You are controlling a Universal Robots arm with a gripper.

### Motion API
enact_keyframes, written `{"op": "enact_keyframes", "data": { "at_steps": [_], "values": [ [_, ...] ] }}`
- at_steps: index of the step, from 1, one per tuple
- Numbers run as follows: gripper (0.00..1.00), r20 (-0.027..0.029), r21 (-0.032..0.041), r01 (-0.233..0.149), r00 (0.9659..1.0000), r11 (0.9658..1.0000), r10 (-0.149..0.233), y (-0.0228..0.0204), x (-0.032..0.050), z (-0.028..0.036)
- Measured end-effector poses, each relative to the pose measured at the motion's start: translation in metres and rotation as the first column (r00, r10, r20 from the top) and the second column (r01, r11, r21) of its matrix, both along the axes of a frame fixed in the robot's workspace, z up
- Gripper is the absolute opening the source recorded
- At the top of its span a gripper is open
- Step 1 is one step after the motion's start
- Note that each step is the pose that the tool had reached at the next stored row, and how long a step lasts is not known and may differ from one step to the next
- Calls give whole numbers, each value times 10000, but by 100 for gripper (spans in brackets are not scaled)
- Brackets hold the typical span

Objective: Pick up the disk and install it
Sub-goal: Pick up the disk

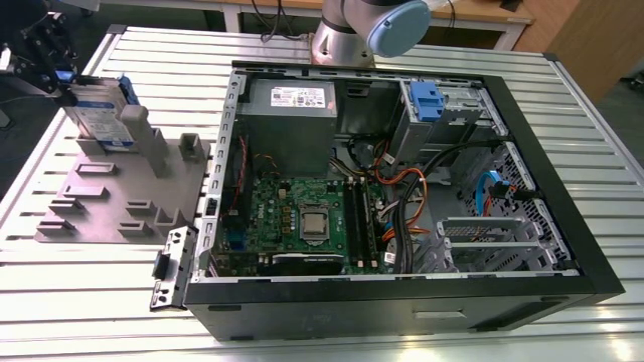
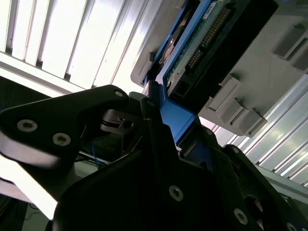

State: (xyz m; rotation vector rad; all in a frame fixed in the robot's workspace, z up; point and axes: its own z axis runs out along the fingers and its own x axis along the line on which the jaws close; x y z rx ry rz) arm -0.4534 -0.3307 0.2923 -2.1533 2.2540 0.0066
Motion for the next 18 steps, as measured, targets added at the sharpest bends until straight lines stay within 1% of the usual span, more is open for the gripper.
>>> {"op": "enact_keyframes", "data": {
  "at_steps": [5, 18],
  "values": [
    [37, 3, 0, 0, 10000, 10000, 0, 0, 0, 39],
    [37, 5, 0, 0, 10000, 10000, 0, 0, 0, 62]
  ]
}}
